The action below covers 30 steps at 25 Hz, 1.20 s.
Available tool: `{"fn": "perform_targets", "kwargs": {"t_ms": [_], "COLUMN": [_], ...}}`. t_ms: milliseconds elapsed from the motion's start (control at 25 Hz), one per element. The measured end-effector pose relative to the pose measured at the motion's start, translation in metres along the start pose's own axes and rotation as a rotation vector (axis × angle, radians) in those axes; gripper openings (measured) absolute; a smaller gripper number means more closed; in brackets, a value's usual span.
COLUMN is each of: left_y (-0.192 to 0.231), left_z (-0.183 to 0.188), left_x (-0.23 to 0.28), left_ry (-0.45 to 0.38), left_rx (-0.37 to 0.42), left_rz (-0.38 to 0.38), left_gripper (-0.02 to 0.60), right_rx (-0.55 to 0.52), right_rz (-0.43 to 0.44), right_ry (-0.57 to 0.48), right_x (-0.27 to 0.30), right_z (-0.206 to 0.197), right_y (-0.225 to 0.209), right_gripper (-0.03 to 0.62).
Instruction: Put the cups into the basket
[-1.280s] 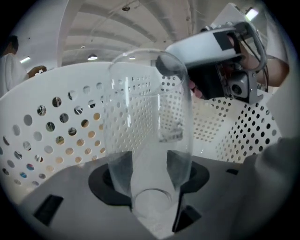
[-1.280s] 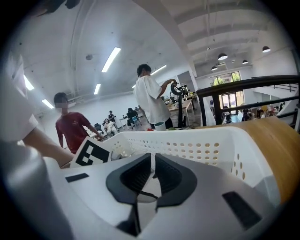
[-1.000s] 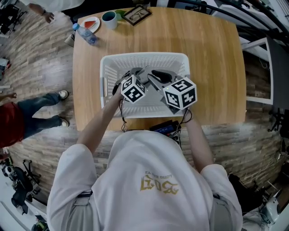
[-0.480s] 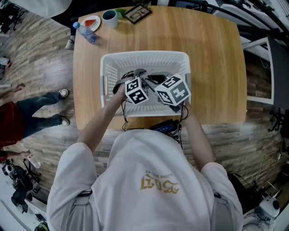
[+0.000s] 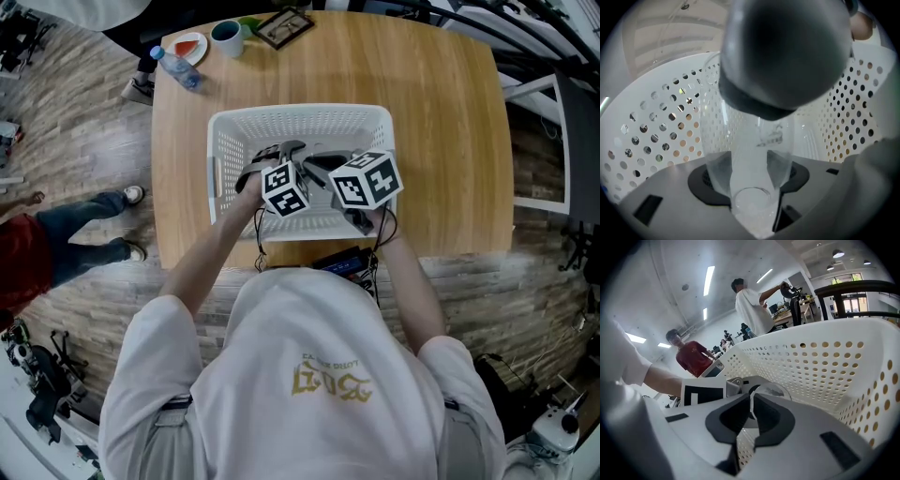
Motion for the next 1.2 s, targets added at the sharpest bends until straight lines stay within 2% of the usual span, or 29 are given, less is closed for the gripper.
{"fn": "perform_targets", "kwargs": {"t_ms": [240, 400, 520, 880, 1080, 1200], "left_y": [-0.004, -0.007, -0.006, -0.015, -0.012, -0.008], "left_z": [-0.003, -0.010, -0.018, -0.025, -0.030, -0.031], "left_x": [0.002, 0.005, 0.005, -0.001, -0.001, -0.001], "left_ry": [0.042, 0.089, 0.115, 0.209, 0.226, 0.233], "left_rx": [0.052, 0.091, 0.076, 0.056, 0.069, 0.074], "left_rz": [-0.004, -0.005, -0.016, -0.084, -0.074, -0.044], "left_gripper": [0.259, 0.279, 0.287, 0.285, 0.284, 0.235], "right_rx": [-0.014, -0.075, -0.111, -0.228, -0.265, -0.298], "right_rz": [-0.011, -0.083, -0.148, -0.238, -0.271, -0.297], "right_ry": [0.020, 0.059, 0.082, 0.222, 0.261, 0.306], "right_x": [0.002, 0.001, 0.002, 0.012, 0.017, 0.021], "right_z": [-0.001, 0.000, 0.000, -0.006, -0.007, -0.009], "right_y": [0.002, 0.003, -0.002, -0.001, -0.003, -0.003], "right_gripper": [0.026, 0.026, 0.026, 0.026, 0.026, 0.026]}}
Point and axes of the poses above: the fingertips, and each gripper's own axes: x forward along the fingers, y to its left, z out of its top, the point moved 6 cm from there along -x, backward along the fingers, and after that the axes turned 3 degrees about z, right-handed, at the moved point
